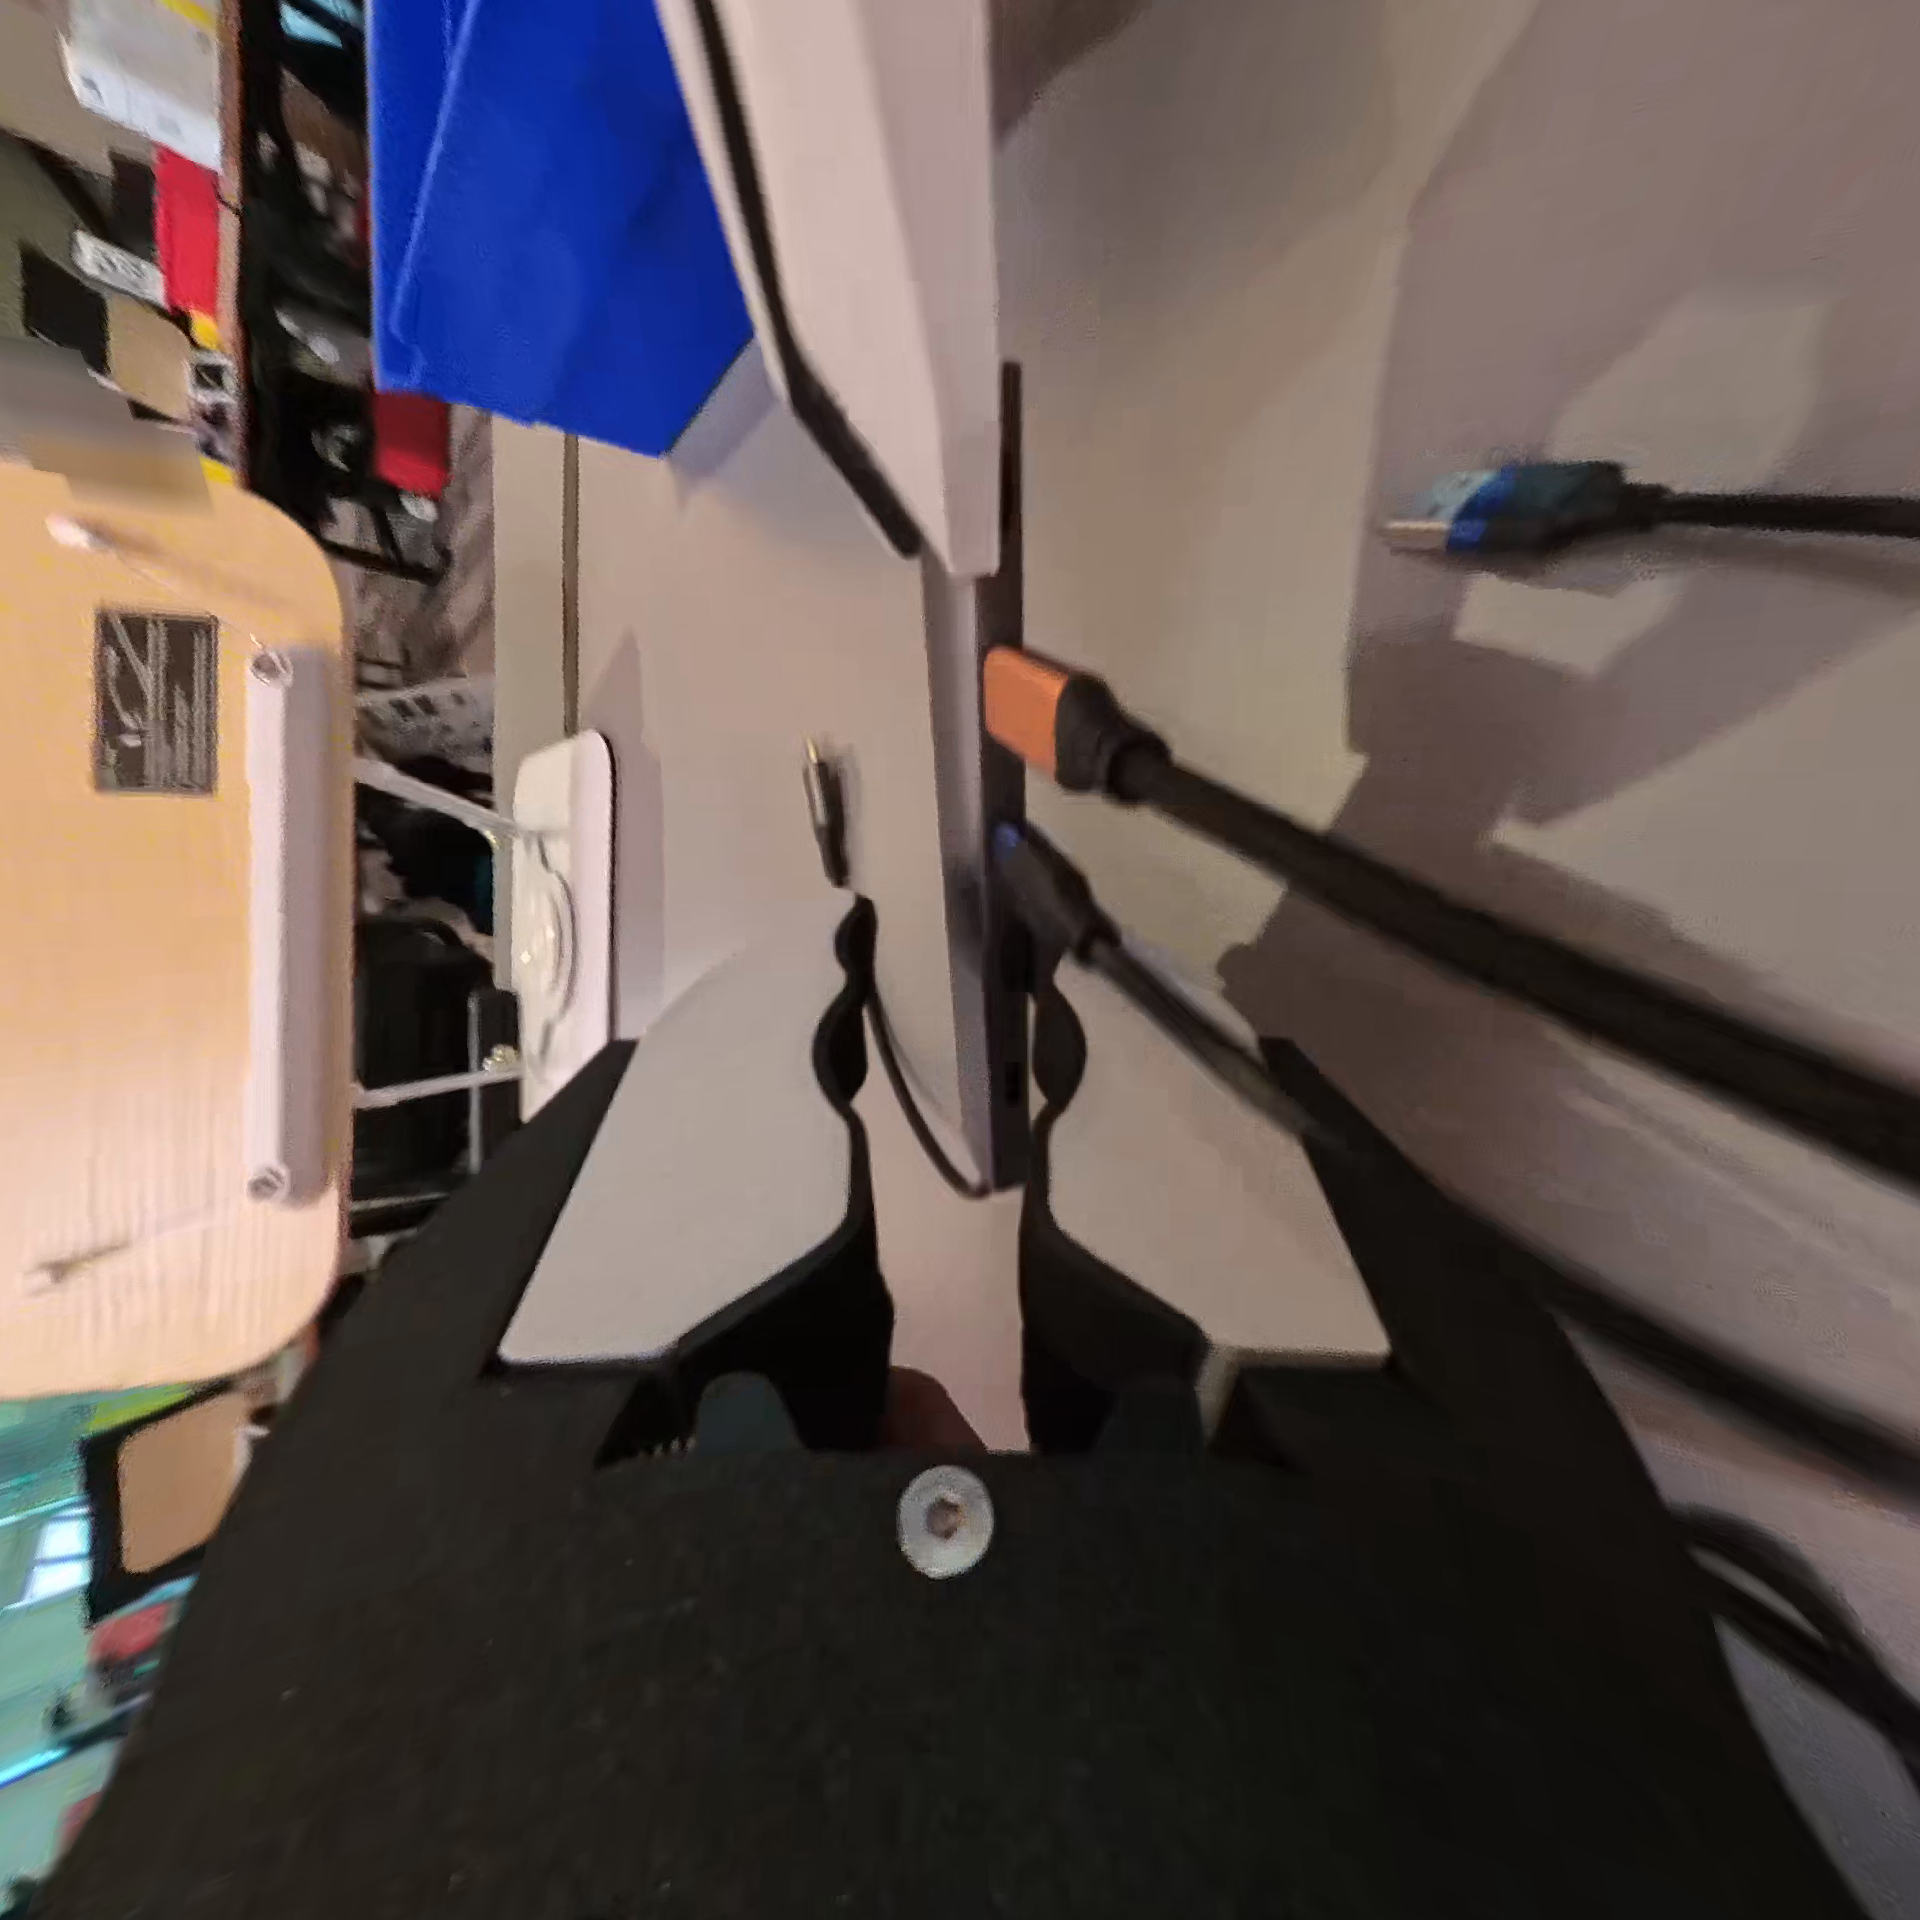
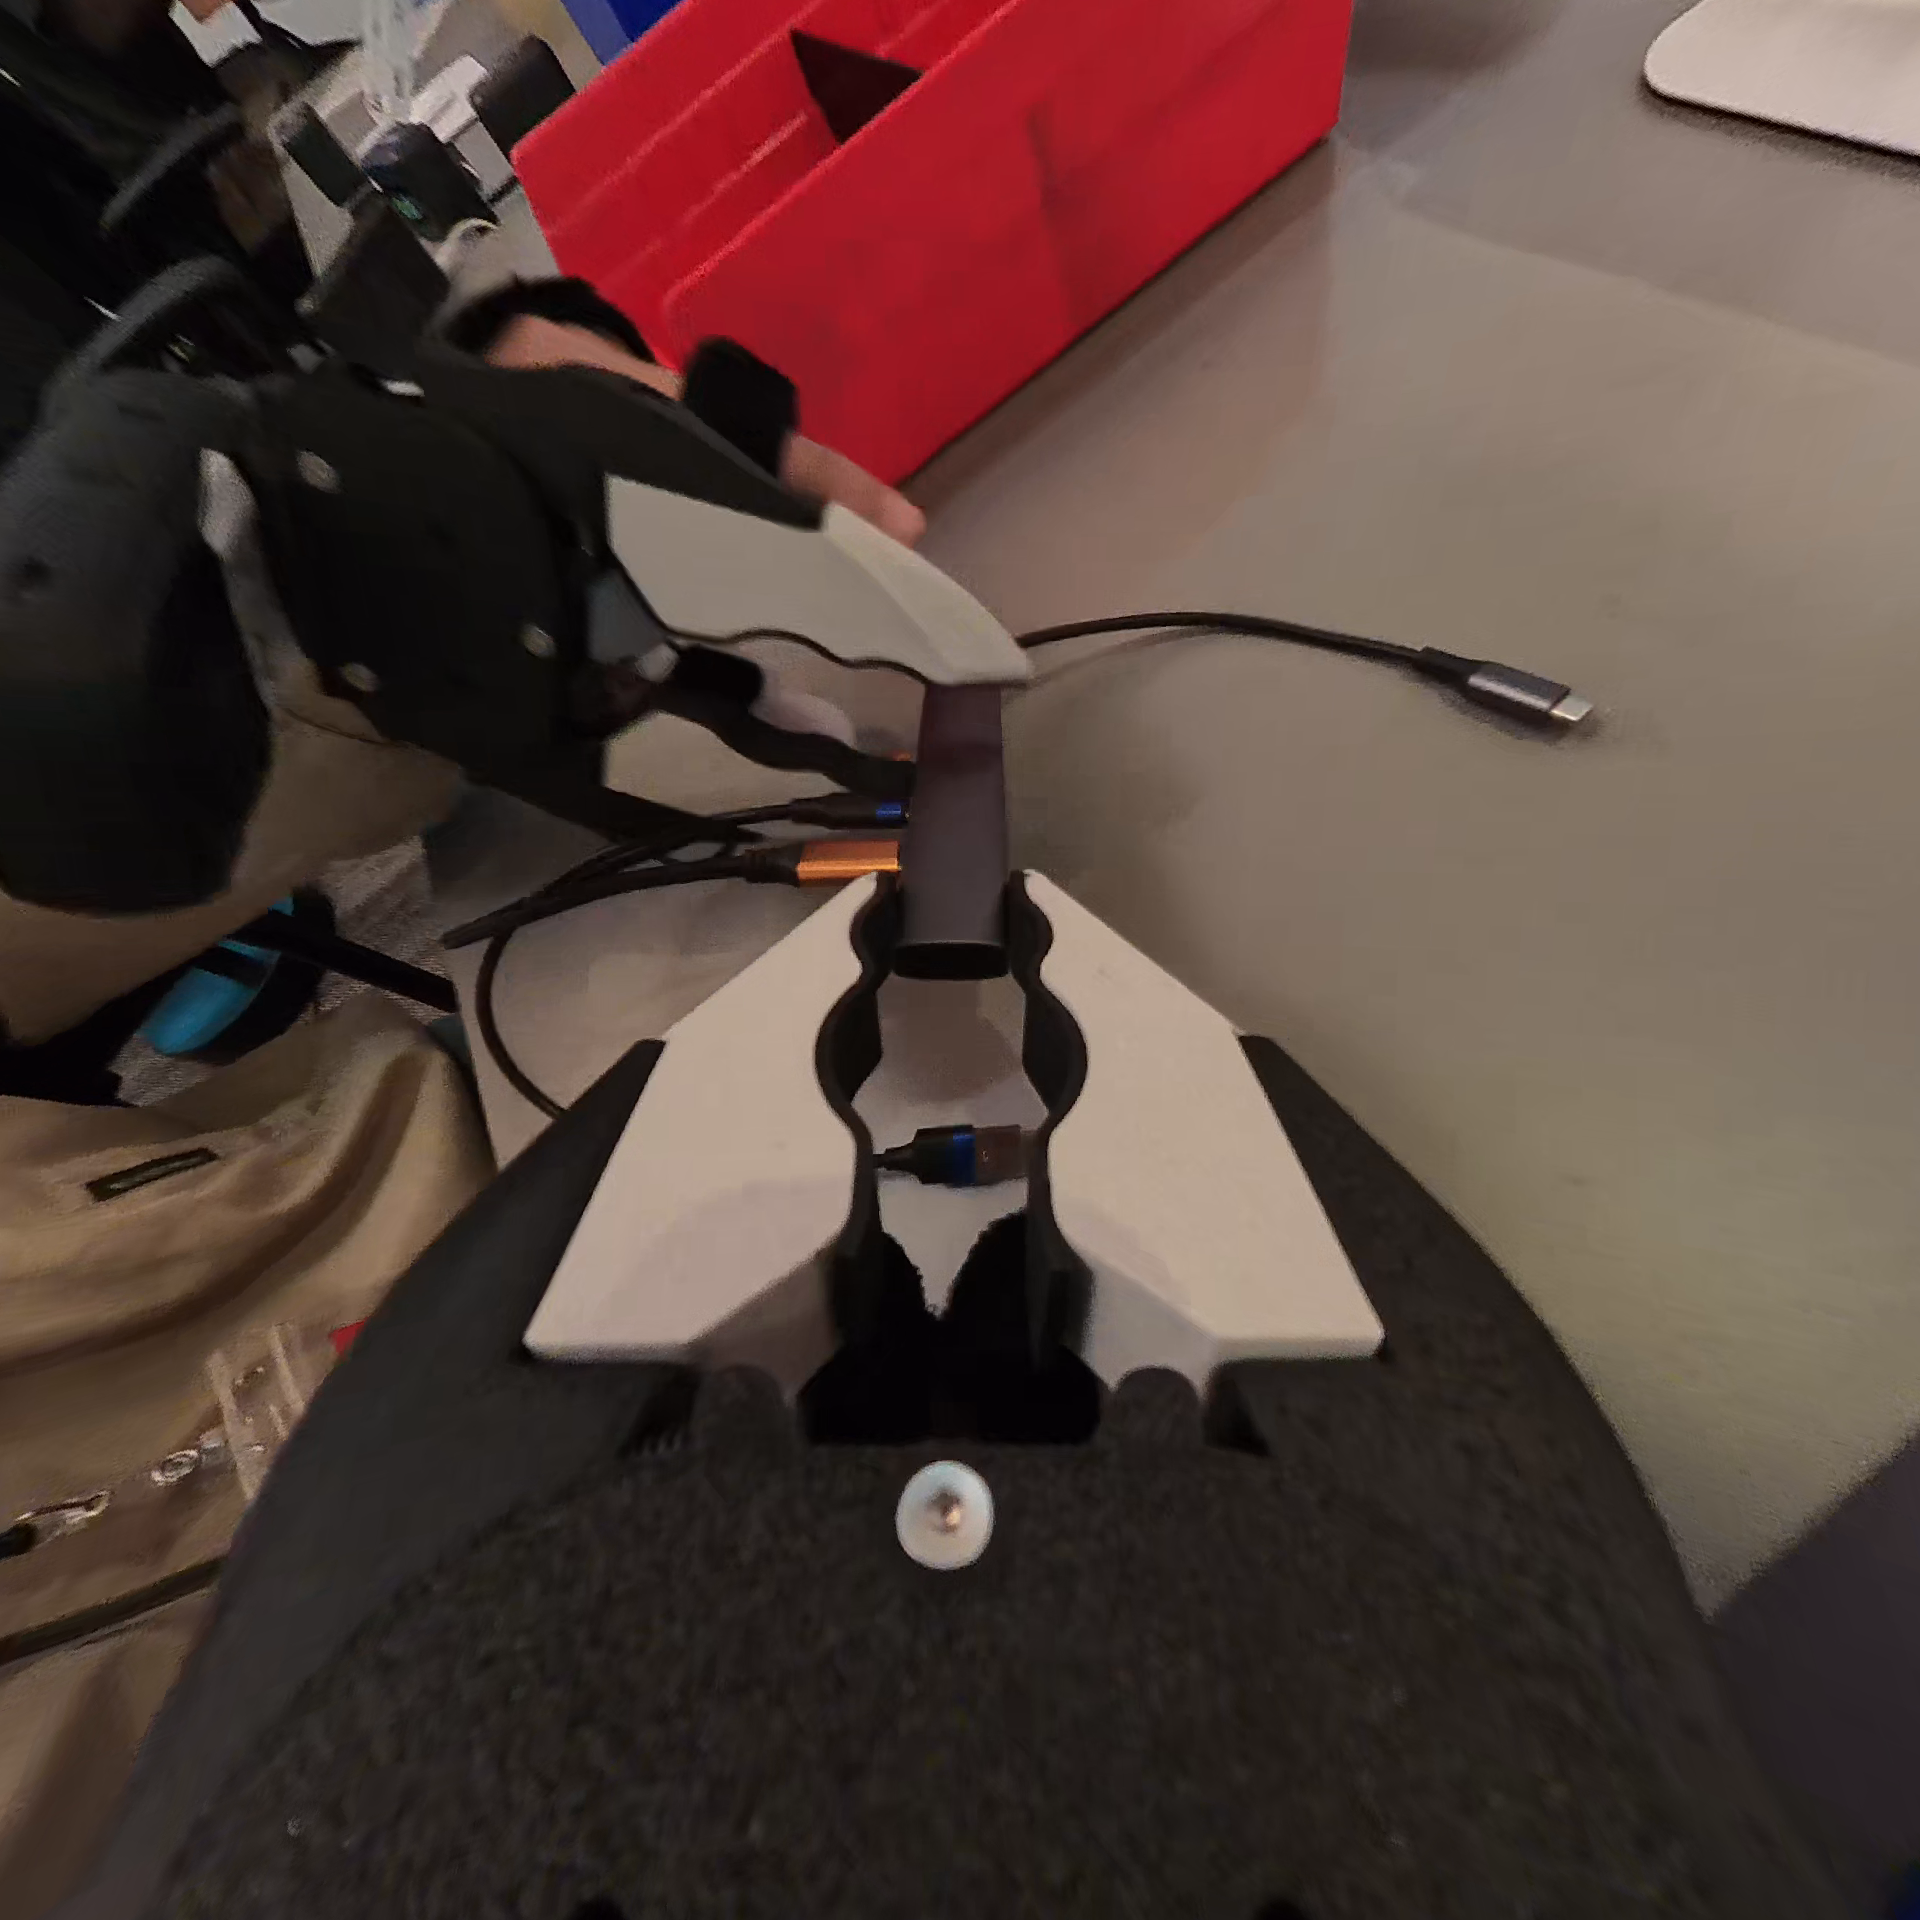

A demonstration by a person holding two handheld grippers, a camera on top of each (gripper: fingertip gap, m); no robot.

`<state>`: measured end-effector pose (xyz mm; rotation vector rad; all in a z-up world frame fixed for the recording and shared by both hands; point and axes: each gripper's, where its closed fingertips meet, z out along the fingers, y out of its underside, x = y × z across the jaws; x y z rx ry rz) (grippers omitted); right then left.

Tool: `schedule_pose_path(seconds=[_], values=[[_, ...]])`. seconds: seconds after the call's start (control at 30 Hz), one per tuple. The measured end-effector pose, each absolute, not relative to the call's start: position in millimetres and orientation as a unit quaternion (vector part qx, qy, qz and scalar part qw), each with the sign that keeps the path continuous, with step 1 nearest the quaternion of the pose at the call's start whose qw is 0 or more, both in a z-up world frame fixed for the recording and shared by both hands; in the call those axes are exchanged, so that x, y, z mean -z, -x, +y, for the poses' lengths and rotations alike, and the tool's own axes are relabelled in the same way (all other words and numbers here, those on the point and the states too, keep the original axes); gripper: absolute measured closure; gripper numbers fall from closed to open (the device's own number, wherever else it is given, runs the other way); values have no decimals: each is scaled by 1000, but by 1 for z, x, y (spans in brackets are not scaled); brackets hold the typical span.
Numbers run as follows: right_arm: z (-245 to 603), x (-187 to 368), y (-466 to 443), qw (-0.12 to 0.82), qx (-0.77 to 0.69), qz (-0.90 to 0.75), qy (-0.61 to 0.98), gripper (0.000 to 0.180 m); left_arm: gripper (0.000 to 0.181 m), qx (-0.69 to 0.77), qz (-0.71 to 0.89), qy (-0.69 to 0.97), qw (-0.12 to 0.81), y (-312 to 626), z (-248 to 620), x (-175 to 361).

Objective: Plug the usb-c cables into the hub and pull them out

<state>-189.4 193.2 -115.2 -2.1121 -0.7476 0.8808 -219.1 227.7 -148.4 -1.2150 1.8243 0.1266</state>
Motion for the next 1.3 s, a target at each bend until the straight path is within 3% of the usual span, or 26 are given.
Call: schedule_pose_path(seconds=[0.07,0.17,0.33,0.37,0.57,0.63,0.83,1.0,1.13,1.3], values=[[193,115,192,359,-354,-284,816,159,170,-75,746,467,469,212,233,151],[193,117,192,372,-350,-307,803,157,170,-65,746,471,465,211,236,153],[184,114,188,462,-243,-459,719,125,171,-33,764,470,440,219,234,155],[184,117,187,472,-197,-485,709,125,170,-23,770,468,434,219,231,155],[187,121,201,535,-7,-587,607,144,171,-20,788,452,417,212,222,149],[193,117,200,560,32,-590,581,169,171,-25,788,447,423,209,220,147],[202,105,195,596,46,-577,557,171,169,-15,698,538,472,233,233,114],[219,115,167,589,106,-540,592,171,163,81,432,740,509,324,231,58],[224,116,162,591,115,-515,610,171,165,228,302,824,422,342,164,101],[219,122,167,583,102,-525,612,171,159,106,277,862,410,375,153,160]])
